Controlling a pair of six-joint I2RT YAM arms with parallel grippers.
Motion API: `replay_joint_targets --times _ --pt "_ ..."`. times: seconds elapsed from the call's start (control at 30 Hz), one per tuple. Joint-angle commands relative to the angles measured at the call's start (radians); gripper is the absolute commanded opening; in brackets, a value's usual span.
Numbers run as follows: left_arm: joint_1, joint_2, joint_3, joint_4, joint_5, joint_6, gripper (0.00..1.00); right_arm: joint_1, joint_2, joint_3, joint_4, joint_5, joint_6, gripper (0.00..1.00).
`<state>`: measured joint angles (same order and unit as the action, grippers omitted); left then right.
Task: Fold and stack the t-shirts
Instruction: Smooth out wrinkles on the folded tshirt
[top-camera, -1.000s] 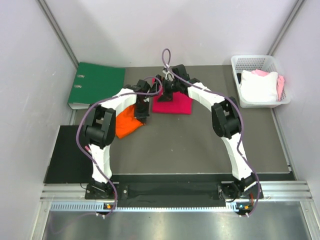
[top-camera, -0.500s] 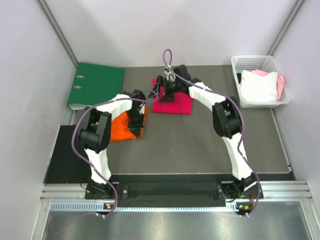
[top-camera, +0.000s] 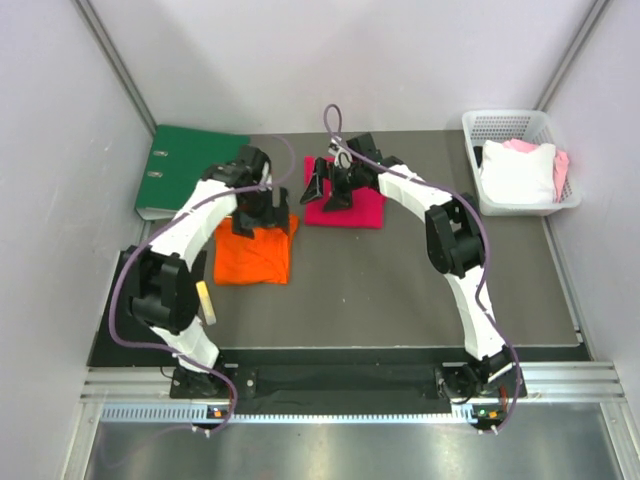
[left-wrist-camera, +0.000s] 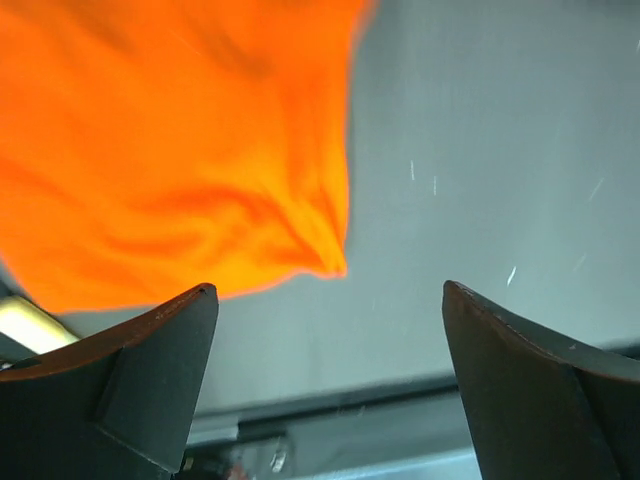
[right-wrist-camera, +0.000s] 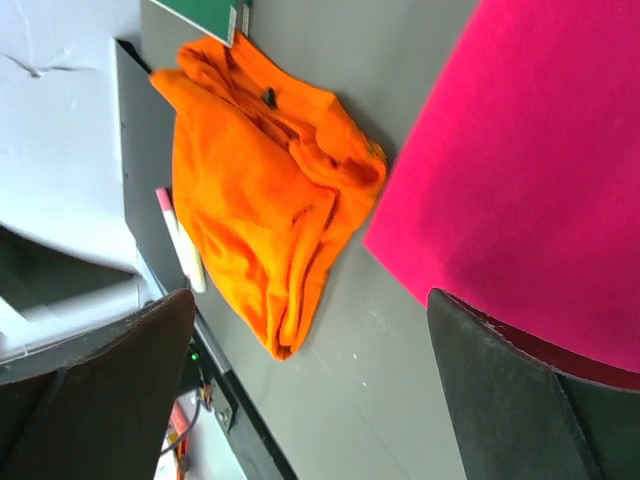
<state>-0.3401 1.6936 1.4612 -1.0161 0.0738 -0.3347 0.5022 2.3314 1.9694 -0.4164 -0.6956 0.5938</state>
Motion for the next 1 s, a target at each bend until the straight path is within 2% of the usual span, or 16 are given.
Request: replay_joint_targets --times 0.0,0.1,0.27,0.33,0.47,0.63,0.73,0.8,0.83,0.87,0.9,0.93,0.97 --pt "0.183 0.024 0.04 0.097 0.029 -0.066 0.98 0.019 -0.078 -0.009 -0.013 -0.022 -0.032 0.97" --pt "0.277 0.08 0.053 0.14 0.066 -0.067 0.97 0.044 -0.066 0.014 -0.024 -0.027 -0.034 0.9" --pt "0.374 0.152 0.068 0.175 0.089 -0.033 0.96 0.084 -0.047 0.051 -0.024 -0.057 -0.025 0.76" --pt "0.411 0.158 0.056 0.194 0.112 -0.024 0.95 0.099 -0.037 0.055 -0.007 -0.065 -0.006 0.67" --pt "0.457 0.187 0.057 0.229 0.116 -0.018 0.89 0.121 -0.004 0.074 0.018 -0.1 0.031 0.42" --pt "0.478 0.219 0.062 0.258 0.126 -0.026 0.83 0.128 0.051 0.106 0.021 -0.116 0.072 0.41" --pt "0.483 0.251 0.074 0.274 0.158 -0.039 0.8 0.136 0.082 0.12 0.031 -0.137 0.1 0.32" --pt "0.484 0.27 0.091 0.281 0.191 -0.046 0.76 0.139 0.098 0.132 0.054 -0.165 0.121 0.15" --pt "0.483 0.273 0.099 0.284 0.202 -0.05 0.72 0.142 0.106 0.14 0.059 -0.176 0.126 0.05" --pt "0.484 0.273 0.103 0.29 0.213 -0.052 0.63 0.147 0.112 0.146 0.062 -0.198 0.129 0.0" --pt "0.484 0.271 0.106 0.298 0.228 -0.053 0.53 0.153 0.123 0.163 0.068 -0.211 0.133 0.0" --pt "0.483 0.268 0.11 0.306 0.23 -0.053 0.39 0.156 0.128 0.17 0.071 -0.225 0.133 0.0" --pt "0.484 0.273 0.111 0.307 0.228 -0.056 0.09 0.159 0.132 0.177 0.071 -0.252 0.135 0.0"
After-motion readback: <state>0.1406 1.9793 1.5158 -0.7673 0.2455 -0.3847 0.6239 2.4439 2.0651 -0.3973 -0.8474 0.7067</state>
